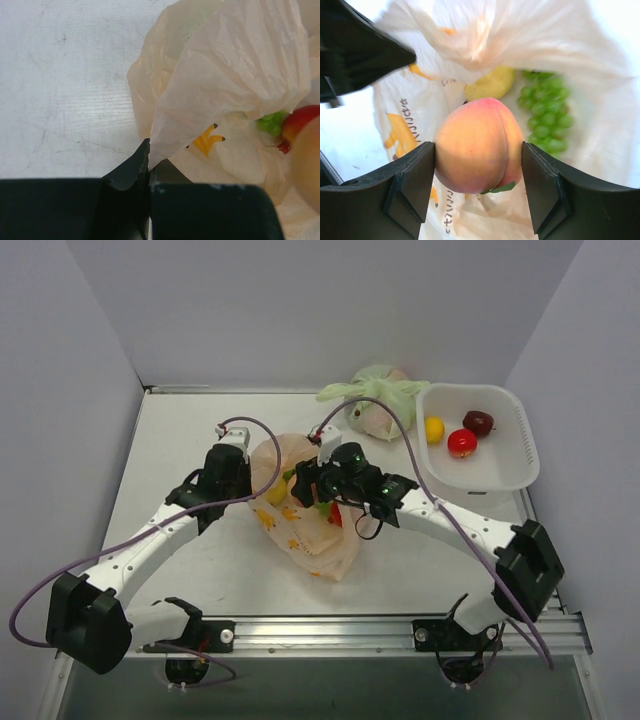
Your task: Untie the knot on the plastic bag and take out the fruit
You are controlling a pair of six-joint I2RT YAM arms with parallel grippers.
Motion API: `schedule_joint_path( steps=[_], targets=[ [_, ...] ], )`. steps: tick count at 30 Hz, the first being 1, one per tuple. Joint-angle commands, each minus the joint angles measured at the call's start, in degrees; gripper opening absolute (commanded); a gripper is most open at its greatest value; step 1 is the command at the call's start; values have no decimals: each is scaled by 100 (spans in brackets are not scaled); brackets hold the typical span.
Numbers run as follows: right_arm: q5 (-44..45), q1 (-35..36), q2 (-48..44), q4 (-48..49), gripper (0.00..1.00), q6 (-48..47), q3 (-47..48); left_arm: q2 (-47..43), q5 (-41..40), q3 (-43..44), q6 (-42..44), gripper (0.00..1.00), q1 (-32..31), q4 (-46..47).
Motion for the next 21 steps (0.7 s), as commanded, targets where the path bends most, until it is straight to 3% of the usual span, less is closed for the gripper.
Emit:
schedule_joint_path(
  steps=[1,4,8,9,12,19,21],
  targets=[
    [560,-24,-887,-319,16,-609,185,24,29,232,-47,1,35,63],
    [1115,-409,-1502,-582,19,-847,177,42,38,232,-47,1,26,63],
    [1844,-1323,-2074,-802,23,-988,63,59,38,241,-47,1,26,63],
    [1871,-1847,-2127,-794,23,-963,36,60,47,241,-47,1,26,63],
    [1565,-2998,-2250,-785,25,-550,-60,86,56,233,-38,1,26,54],
    [959,-4715,-1733,-864,29,197,9,104,56,241,-20,1,26,54],
    [791,-5042,-1461,-1084,43,338,97,112,73,250,-20,1,26,62]
  ],
)
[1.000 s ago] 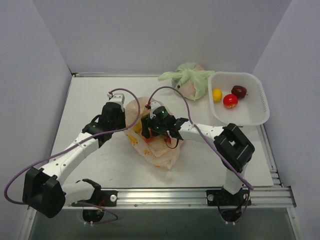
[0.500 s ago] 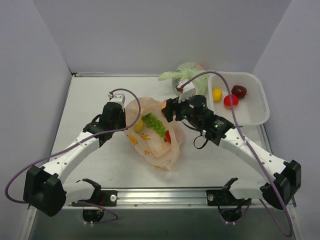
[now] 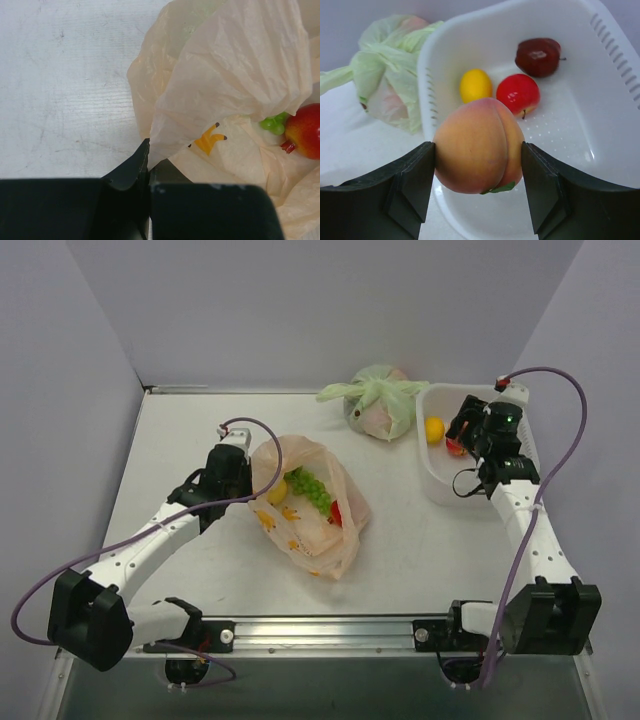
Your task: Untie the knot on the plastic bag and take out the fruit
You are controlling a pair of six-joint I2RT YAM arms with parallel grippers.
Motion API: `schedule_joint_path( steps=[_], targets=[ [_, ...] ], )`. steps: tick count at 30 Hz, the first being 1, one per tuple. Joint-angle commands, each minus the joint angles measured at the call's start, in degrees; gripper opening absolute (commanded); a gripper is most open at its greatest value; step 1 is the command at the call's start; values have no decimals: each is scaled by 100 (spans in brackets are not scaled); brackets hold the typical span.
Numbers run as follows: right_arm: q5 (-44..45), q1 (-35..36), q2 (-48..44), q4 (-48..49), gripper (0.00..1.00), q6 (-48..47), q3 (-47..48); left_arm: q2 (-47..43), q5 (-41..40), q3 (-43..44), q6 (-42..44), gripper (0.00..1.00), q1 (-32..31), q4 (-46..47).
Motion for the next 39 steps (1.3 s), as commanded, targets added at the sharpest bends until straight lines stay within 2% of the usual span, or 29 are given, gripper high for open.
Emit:
schedule_joint_path(
  steps=[1,3,5,7,10,13,19,21,22,24,25,29,32,39],
  targets=[
    [-379,-483,404,-330,63,491,167,18,73,250,-22,1,26,63],
    [-379,-554,537,-357,83,527,168,18,82,250,-14,1,26,54],
    [-379,-607,598,-409,97,536,150,27,91,250,-14,1,26,62],
    [-370,-599,581,-471,100,527,141,36,100,250,-14,1,26,62],
    [-852,-502,415,-480,100,553,80,36,117,259,-14,1,26,54],
    [-1073,-81,81,-489,97,422,27,27,135,268,-14,1,26,63],
    [-1591,1518,-306,-454,89,44,1,18,214,268,-14,1,26,63],
    [-1680,2018,-298,-462,88,-131,97,-8,231,268,-22,1,26,80],
    [-1723,2490,-254,-506,87,-289,132,-17,249,268,-22,1,26,80],
    [-2004,2897,-149,-541,85,-448,281,-26,249,268,-22,1,26,89],
    [-2075,3317,25,-628,84,-640,352,-43,249,259,-22,1,26,89],
    [-2268,4127,729,-1182,84,-1292,852,-69,258,259,-22,1,26,89],
    [-2391,4436,1300,-1438,84,-1565,1134,-78,249,250,-22,1,26,89],
    [-2313,4640,2530,-2140,83,-1881,1617,-131,258,250,-31,1,26,89]
  ],
)
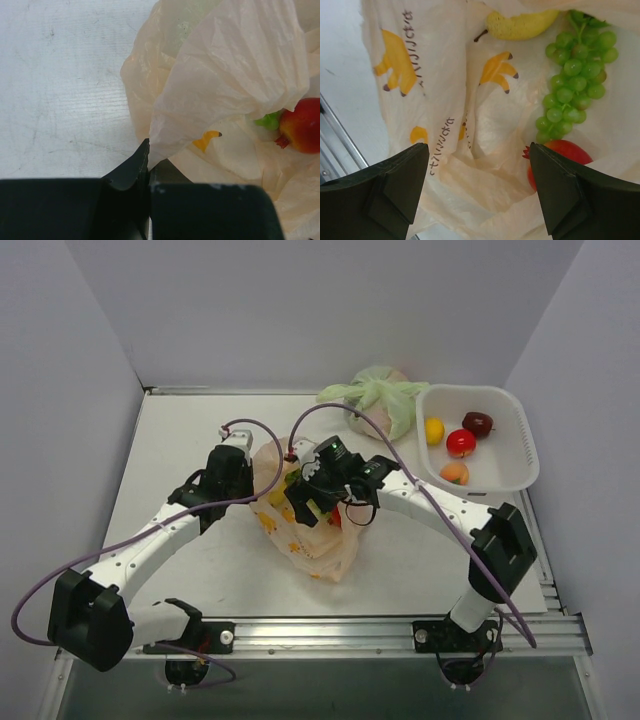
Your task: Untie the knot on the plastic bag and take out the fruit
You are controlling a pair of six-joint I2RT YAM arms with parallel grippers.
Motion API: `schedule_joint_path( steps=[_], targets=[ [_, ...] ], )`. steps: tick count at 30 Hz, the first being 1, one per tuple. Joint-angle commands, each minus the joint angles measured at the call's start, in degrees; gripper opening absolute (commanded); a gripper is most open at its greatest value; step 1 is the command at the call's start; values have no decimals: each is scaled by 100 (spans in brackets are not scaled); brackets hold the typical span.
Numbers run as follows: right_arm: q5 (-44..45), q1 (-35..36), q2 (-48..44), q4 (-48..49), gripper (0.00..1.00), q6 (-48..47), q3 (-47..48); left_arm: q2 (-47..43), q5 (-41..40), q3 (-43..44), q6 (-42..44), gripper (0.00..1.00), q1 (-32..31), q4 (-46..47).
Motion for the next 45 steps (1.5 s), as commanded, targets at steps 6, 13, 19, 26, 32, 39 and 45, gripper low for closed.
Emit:
schedule_joint_path(
  steps=[6,13,19,26,32,39,45],
  targets=[
    [1339,37,375,-699,84,-386,94,-171,155,250,-25,1,26,104],
    [2050,37,454,-699,90,-597,-223,-153,375,250,2,1,26,157],
    [2210,19,840,-682,91,-528,-311,-109,481,233,11,1,26,201],
    [2175,-77,1043,-681,91,-290,-443,-56,533,241,11,1,26,201],
    [1738,-253,1008,-358,88,-79,-741,-21,551,241,11,1,26,201],
    [420,-385,701,661,73,474,-1163,5,586,241,11,1,26,210],
    [514,-86,533,1410,56,712,-1190,-3,577,241,19,1,26,210]
  ],
)
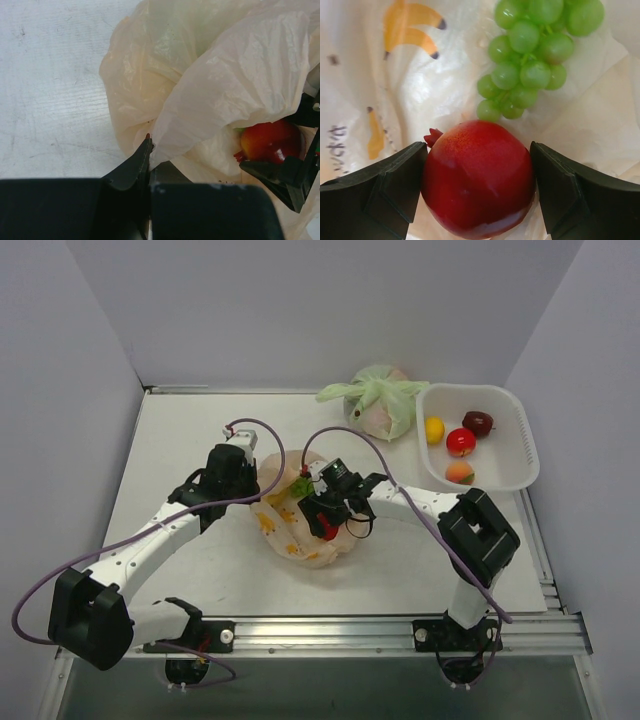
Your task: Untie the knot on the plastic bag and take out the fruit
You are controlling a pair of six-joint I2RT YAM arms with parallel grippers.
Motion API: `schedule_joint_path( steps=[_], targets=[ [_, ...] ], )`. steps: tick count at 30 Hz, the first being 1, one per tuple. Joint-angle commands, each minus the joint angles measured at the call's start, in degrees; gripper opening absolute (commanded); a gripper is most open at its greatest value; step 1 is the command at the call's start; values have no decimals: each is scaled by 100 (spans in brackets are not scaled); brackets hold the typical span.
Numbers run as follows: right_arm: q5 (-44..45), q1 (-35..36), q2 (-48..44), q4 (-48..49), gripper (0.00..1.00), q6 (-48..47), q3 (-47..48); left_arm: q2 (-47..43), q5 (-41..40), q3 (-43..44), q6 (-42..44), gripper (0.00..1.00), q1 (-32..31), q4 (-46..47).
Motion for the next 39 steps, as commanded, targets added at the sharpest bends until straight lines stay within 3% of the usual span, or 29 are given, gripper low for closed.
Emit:
schedule_joint_path(
  steps=[1,9,13,21,24,28,33,39],
  targets=[
    [-126,200,-478,873,52,305,-36,-8,62,233,6,1,26,168],
    [-161,244,-1287,1991,53,411,-439,-34,44,241,15,1,26,177],
    [-258,244,-1761,2387,59,455,-607,-52,9,232,24,1,26,168],
    [-329,227,-1772,2511,62,604,-502,-87,-44,232,24,1,26,159],
    [-477,227,-1622,2668,62,911,-537,-105,-53,232,24,1,26,151],
    [-785,209,-1578,3817,64,1614,-634,-113,-35,232,15,1,26,168],
    [-847,156,-1455,4514,66,2449,-423,-122,-114,215,15,1,26,159],
    [-400,156,-1226,3761,68,2241,-519,-175,-219,215,33,1,26,133]
  ],
)
